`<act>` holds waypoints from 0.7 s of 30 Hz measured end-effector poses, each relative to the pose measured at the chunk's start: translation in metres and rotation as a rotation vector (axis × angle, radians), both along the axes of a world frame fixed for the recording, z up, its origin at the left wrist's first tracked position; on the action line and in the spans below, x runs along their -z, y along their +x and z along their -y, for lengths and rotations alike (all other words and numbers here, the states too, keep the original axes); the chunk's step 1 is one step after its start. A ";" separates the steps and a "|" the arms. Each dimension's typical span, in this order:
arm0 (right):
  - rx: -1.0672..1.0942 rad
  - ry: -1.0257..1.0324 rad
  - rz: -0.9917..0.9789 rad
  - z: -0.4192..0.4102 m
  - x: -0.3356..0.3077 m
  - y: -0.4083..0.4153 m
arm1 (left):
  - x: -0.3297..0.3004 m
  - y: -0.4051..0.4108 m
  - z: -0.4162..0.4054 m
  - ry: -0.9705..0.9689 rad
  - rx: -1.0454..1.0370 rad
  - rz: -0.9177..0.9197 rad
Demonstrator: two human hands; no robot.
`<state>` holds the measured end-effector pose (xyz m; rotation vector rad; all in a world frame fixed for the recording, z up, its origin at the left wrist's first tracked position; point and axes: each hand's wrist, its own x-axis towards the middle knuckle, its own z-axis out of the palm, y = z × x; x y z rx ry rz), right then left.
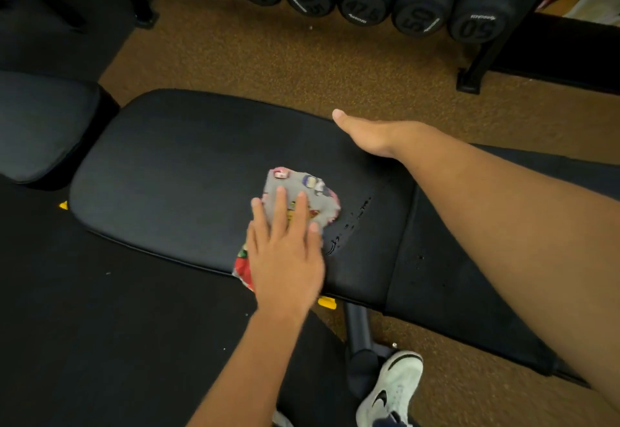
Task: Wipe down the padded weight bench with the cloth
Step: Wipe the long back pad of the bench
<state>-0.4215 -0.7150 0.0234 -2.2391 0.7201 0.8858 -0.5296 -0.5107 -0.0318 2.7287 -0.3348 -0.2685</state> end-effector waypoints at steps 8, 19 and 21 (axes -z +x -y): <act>-0.058 0.035 -0.017 0.011 0.010 0.005 | -0.007 -0.031 0.025 -0.005 0.050 0.019; -0.102 0.034 -0.005 0.008 0.011 0.009 | -0.018 -0.062 0.068 -0.049 0.010 0.021; -0.084 0.066 -0.009 0.013 0.006 0.007 | -0.018 -0.059 0.064 -0.064 0.069 0.020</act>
